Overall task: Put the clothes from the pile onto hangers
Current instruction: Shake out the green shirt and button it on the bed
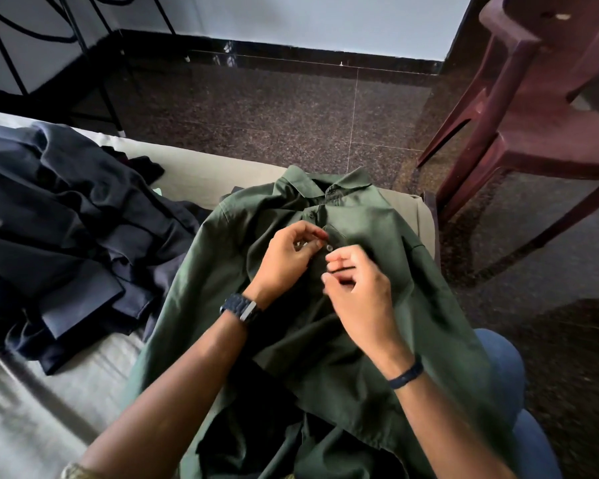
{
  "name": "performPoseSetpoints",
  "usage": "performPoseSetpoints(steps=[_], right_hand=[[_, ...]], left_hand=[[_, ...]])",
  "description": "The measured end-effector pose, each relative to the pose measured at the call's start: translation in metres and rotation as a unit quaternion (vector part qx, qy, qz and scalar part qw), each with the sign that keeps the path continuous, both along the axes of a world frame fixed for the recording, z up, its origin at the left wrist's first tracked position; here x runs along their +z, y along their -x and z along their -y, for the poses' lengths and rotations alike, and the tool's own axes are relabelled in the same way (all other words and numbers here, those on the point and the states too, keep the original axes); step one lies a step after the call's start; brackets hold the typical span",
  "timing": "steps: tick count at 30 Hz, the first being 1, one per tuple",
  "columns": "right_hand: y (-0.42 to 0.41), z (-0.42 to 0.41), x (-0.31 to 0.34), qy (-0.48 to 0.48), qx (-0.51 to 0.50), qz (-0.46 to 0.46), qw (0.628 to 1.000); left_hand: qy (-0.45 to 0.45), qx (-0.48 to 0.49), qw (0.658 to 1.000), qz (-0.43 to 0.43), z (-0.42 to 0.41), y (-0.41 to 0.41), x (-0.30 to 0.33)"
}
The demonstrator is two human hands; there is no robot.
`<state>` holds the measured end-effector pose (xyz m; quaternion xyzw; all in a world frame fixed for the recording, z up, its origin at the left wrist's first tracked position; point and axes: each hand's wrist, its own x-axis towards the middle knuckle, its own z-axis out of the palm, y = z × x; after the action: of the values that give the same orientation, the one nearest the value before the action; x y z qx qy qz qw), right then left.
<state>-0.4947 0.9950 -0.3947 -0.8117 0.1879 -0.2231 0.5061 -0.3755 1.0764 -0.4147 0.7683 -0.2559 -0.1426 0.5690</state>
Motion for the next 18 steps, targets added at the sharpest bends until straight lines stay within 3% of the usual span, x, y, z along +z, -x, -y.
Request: performPoseSetpoints(steps=[3, 5, 8, 12, 15, 18], right_hand=[[0.007, -0.011, -0.015, 0.053, 0.117, -0.096, 0.987], [0.013, -0.01, -0.032, 0.136, 0.191, -0.197, 0.952], [0.022, 0.004, -0.041, 0.202, 0.219, -0.283, 0.912], [0.024, 0.027, -0.038, 0.196, 0.238, -0.333, 0.891], [0.018, 0.031, -0.037, 0.189, 0.229, -0.331, 0.896], [0.007, 0.021, -0.033, 0.131, 0.161, -0.237, 0.949]], left_hand=[[-0.019, -0.029, 0.999, -0.038, 0.01, -0.019, -0.012], [-0.044, -0.044, 0.997, -0.049, 0.012, -0.03, -0.023], [-0.073, -0.065, 0.994, -0.048, 0.003, -0.036, -0.034], [-0.102, -0.112, 0.987, -0.061, -0.02, -0.032, -0.04], [-0.181, -0.108, 0.977, 0.038, -0.035, -0.02, -0.039], [-0.176, -0.053, 0.962, 0.204, -0.045, 0.004, -0.033]])
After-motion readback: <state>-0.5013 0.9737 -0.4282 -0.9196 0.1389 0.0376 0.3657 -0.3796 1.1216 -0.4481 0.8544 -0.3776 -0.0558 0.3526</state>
